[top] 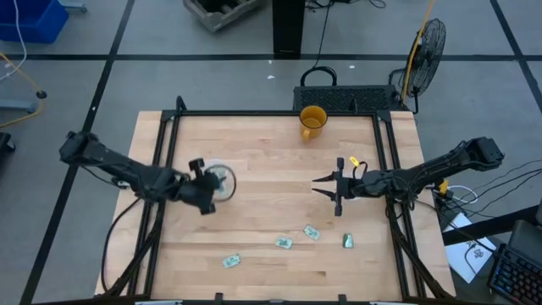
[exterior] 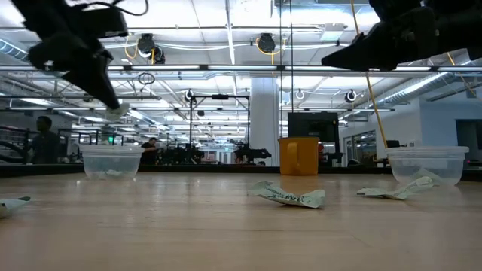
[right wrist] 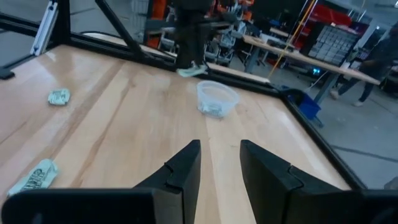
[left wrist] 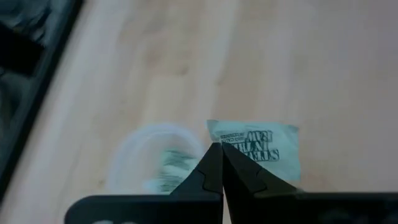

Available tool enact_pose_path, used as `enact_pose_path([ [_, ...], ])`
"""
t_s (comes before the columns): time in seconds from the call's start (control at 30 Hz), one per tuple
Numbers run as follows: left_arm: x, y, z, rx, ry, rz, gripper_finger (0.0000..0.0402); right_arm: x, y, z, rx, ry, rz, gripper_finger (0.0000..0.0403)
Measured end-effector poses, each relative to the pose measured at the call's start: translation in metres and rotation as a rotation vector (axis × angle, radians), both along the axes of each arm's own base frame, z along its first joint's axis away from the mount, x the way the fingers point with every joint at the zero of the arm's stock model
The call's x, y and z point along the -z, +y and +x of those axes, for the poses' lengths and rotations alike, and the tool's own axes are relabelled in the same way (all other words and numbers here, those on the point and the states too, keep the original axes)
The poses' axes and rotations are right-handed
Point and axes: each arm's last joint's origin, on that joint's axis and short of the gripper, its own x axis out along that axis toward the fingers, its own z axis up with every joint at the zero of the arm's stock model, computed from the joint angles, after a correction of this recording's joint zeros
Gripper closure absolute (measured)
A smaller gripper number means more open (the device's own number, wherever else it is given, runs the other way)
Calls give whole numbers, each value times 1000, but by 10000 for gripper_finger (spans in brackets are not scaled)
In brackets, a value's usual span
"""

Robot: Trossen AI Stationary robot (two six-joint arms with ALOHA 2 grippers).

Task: Pick and place Stevia / Truvia into bins
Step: Put the stevia packet into the left transparent container

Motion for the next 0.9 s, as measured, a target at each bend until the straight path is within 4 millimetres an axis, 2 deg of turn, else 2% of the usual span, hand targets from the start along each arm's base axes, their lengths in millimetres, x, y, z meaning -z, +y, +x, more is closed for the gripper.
enact_pose_path([
  [0.17,-1,33,3,-77,83,-2,400,-2,0,0,-3,-18,-12,298],
  [0.43,18,69,-6,-184,175,-85,400,-2,0,0,-7,-15,-37,298],
  [0.63,36,80,-10,-223,159,-139,400,-2,0,0,-6,-15,-34,298],
  [0.9,51,82,-16,-226,168,-142,398,-2,0,0,-6,-16,-29,298],
])
